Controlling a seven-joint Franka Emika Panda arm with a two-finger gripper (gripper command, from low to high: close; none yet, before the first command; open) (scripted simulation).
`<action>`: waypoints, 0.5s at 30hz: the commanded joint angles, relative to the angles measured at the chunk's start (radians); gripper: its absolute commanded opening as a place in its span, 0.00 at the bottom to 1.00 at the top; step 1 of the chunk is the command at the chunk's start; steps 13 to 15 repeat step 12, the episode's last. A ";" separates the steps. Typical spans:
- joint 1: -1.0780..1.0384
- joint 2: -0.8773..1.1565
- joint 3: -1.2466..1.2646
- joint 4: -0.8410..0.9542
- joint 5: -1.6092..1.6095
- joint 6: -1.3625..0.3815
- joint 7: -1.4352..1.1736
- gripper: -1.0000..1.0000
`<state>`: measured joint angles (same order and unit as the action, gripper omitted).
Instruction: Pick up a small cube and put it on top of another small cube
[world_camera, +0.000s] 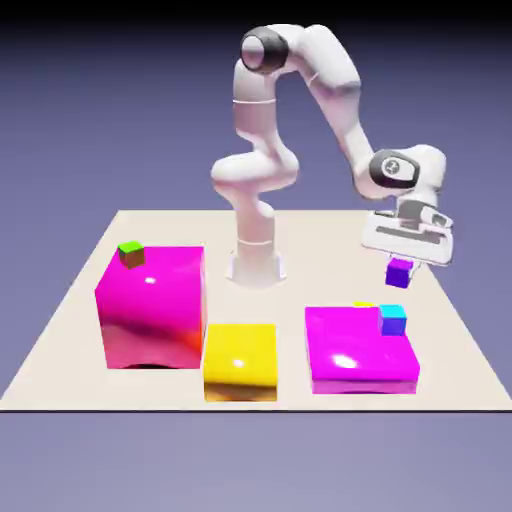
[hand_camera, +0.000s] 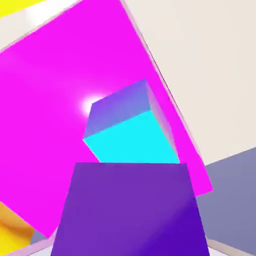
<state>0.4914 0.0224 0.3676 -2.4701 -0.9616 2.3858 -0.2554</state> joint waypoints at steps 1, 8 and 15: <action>-0.010 0.034 -0.014 0.006 -0.045 0.016 0.032 0.00; -0.011 0.036 -0.015 0.006 -0.047 0.017 0.034 1.00; 0.000 -0.068 0.025 -0.012 0.085 -0.029 -0.062 1.00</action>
